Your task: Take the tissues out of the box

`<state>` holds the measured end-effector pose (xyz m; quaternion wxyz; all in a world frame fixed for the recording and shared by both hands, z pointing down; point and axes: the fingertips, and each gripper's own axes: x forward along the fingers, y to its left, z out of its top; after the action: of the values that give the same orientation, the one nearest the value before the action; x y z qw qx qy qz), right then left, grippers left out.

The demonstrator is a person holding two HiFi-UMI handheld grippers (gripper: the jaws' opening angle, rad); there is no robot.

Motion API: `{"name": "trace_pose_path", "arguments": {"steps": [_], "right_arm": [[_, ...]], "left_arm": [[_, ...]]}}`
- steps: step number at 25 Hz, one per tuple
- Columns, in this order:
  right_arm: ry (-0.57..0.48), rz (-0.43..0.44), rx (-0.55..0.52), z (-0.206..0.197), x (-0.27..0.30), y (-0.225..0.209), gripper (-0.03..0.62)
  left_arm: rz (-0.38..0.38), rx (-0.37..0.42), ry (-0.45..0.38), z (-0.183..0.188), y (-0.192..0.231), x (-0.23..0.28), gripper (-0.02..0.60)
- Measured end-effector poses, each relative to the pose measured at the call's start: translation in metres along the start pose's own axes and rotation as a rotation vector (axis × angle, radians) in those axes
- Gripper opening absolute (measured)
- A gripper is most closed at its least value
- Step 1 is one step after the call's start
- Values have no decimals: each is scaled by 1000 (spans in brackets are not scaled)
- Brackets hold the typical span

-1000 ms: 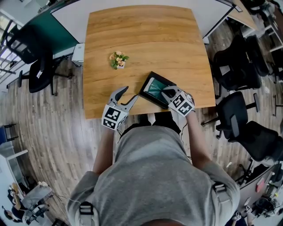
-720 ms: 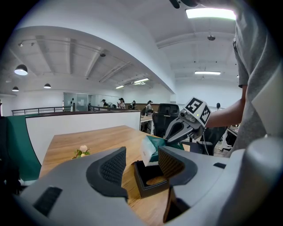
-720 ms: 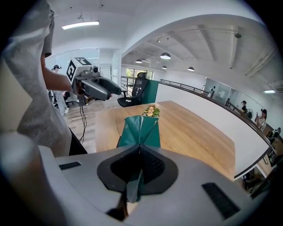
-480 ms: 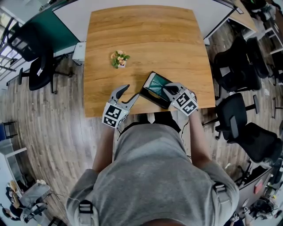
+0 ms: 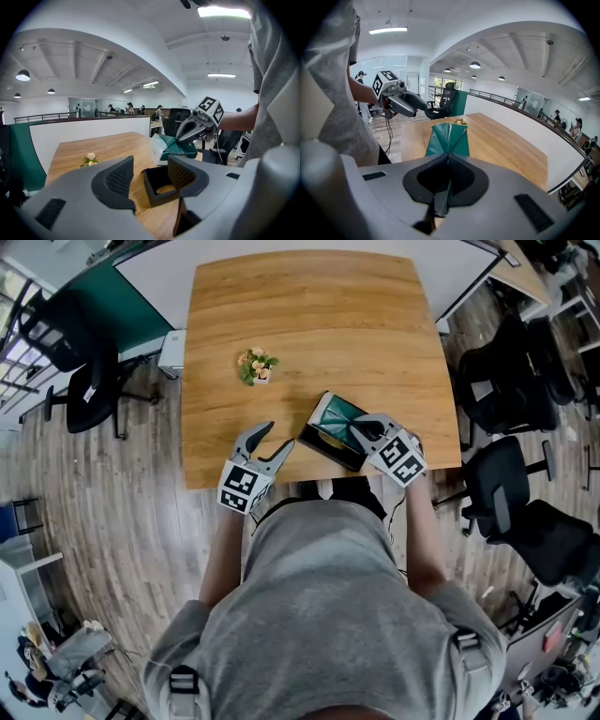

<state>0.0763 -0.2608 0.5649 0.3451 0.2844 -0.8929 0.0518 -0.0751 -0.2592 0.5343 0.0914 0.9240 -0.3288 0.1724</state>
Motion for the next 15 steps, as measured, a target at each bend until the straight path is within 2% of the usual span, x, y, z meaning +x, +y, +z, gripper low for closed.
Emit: {"name": "trace_pose_path", "arguments": {"steps": [15], "right_arm": [[-22, 3, -8, -2, 3, 2, 11]], "left_arm": [[-18, 11, 6, 4, -4, 17, 242]]}}
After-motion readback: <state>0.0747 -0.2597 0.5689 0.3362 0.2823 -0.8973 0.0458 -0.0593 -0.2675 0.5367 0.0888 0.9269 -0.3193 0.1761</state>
